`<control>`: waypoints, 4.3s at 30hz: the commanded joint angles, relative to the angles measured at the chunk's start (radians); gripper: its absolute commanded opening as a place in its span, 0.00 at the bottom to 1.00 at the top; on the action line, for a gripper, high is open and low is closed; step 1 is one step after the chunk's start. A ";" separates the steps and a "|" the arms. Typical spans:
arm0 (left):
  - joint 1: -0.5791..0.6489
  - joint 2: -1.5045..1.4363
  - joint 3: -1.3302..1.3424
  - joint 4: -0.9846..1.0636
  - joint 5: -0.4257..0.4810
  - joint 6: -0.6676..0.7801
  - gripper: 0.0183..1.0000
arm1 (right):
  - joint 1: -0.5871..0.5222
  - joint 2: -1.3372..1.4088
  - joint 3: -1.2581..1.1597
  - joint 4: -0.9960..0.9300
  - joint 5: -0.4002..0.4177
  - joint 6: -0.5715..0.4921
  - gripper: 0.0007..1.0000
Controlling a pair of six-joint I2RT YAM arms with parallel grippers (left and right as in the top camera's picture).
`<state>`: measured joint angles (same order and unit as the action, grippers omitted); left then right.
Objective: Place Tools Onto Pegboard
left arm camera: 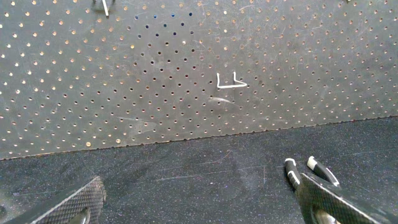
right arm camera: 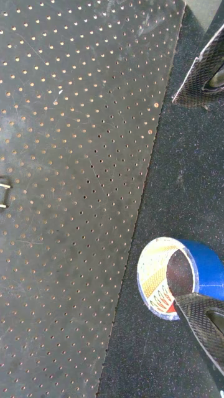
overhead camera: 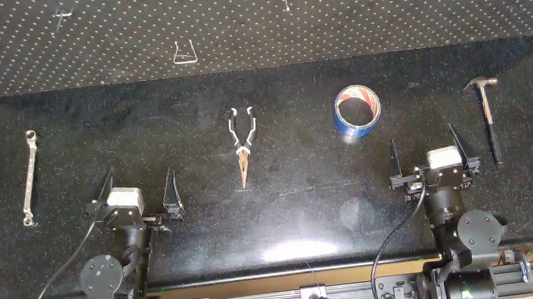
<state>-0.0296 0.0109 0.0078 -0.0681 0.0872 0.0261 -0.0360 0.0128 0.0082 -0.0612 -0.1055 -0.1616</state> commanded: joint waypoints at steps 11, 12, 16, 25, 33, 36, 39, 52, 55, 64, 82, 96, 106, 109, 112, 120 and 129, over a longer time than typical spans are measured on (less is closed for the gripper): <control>0.003 -0.008 -0.002 -0.006 0.003 0.012 1.00 | 0.008 -0.007 -0.003 -0.006 0.016 0.015 0.97; 0.003 -0.008 -0.002 -0.006 0.003 0.012 1.00 | 0.008 -0.007 -0.003 -0.006 0.016 0.015 0.97; 0.003 -0.008 -0.002 -0.006 0.003 0.012 1.00 | 0.008 -0.007 -0.003 -0.006 0.016 0.015 0.97; 0.004 -0.007 -0.002 -0.009 -0.008 0.012 0.99 | 0.008 -0.007 -0.003 -0.006 0.016 0.015 0.98; 0.013 0.009 0.005 -0.021 -0.015 -0.061 0.98 | 0.008 -0.007 -0.003 -0.006 0.016 0.015 0.98; 0.092 0.096 0.212 -0.260 0.023 -0.275 1.00 | 0.008 -0.007 -0.003 -0.006 0.016 0.015 0.97; 0.225 0.551 0.719 -0.775 0.004 -0.307 1.00 | 0.008 -0.007 -0.003 -0.006 0.016 0.015 0.98; 0.660 1.623 1.558 -1.241 -0.206 0.500 0.99 | 0.008 -0.007 -0.003 -0.006 0.016 0.015 0.98; 0.754 1.727 1.544 -1.201 -0.150 0.506 1.00 | 0.008 -0.007 -0.003 -0.006 0.016 0.015 0.97; 0.761 1.949 1.533 -1.027 0.026 0.621 1.00 | 0.008 -0.007 -0.003 -0.006 0.016 0.015 0.98; 0.729 1.965 1.327 -0.823 -0.053 0.615 0.99 | 0.008 -0.007 -0.003 -0.006 0.016 0.015 0.97; 0.719 1.901 1.292 -0.806 -0.038 0.573 0.01 | 0.008 -0.007 -0.003 -0.006 0.016 0.015 0.98; 0.190 1.039 1.063 -0.643 -0.383 -0.060 0.01 | 0.008 -0.007 -0.003 -0.006 0.016 0.015 0.98; 0.194 0.800 0.810 -0.620 -0.382 -0.288 0.01 | 0.008 -0.007 -0.003 -0.006 0.016 0.015 0.98; 0.193 0.746 0.682 -0.415 -0.282 -0.332 0.01 | 0.008 -0.007 -0.003 -0.006 0.016 0.015 0.98; 0.139 1.048 0.705 -0.111 -0.141 -0.023 0.01 | 0.008 -0.007 -0.003 -0.006 0.016 0.015 0.98; 0.140 1.156 0.821 -0.110 -0.215 0.088 0.01 | 0.008 -0.007 -0.003 -0.006 0.016 0.015 0.98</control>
<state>0.1112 1.1667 0.7864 -0.1894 -0.0875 0.0937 -0.0360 0.0139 0.0101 -0.0647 -0.0982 -0.1616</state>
